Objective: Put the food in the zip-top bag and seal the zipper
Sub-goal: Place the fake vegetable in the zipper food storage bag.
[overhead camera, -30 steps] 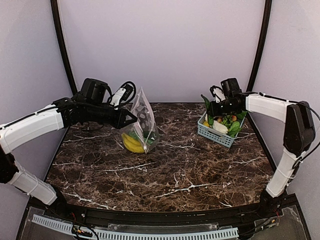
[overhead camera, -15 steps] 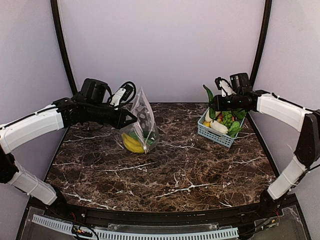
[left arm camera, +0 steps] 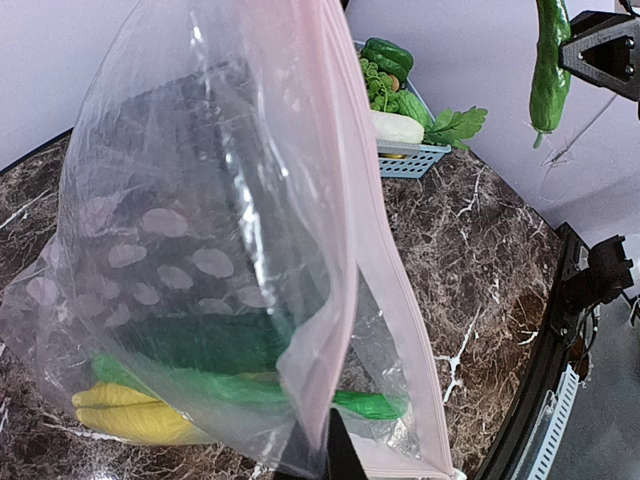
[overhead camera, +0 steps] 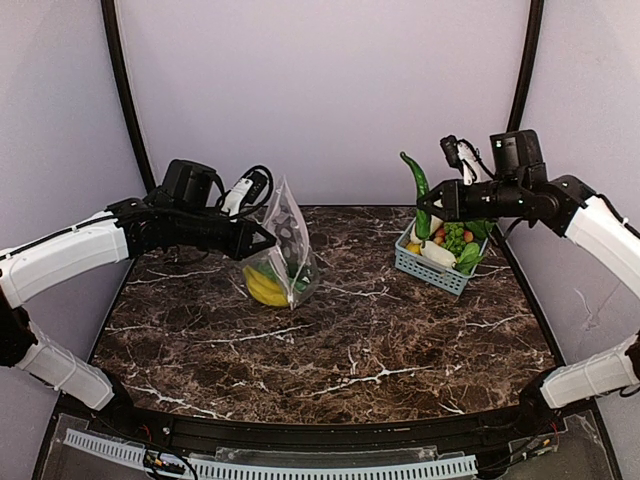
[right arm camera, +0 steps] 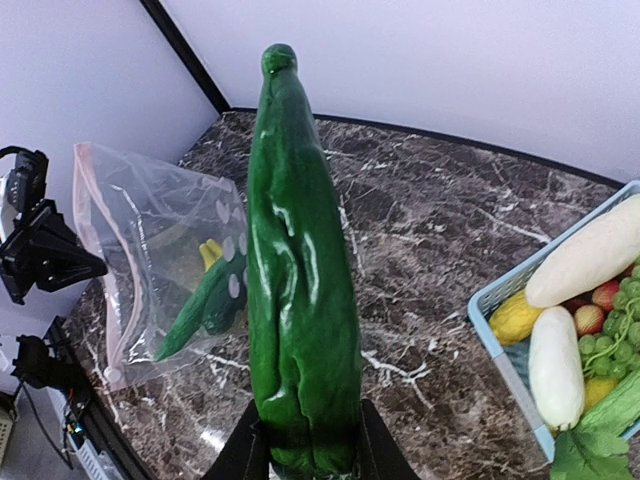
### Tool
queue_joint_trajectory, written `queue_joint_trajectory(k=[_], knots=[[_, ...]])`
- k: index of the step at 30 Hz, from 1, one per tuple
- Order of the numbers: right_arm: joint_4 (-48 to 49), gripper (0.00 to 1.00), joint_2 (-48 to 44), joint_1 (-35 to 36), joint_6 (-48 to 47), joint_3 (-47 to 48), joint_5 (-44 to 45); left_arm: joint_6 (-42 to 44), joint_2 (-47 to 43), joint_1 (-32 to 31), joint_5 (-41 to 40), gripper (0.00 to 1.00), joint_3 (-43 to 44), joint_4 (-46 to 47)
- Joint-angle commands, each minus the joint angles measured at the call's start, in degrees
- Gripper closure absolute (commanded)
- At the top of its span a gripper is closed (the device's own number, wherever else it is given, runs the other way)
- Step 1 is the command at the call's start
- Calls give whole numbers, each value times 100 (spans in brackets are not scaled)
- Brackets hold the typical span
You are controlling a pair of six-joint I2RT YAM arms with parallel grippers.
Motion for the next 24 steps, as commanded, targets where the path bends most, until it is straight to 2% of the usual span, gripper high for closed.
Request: queue_joint_trajectory(k=[1,13,24], knots=[[-678,80,-82,304,657,210,-501,5,-156,19,206,99,-143,203],[-1253,80,509,1669,1664,746,-1086,-115,-44,-7,540,99,-265,444],[-1435,80,1165,2365,2238,1117,-1308,-129,15,-209,635,99,-327,559]])
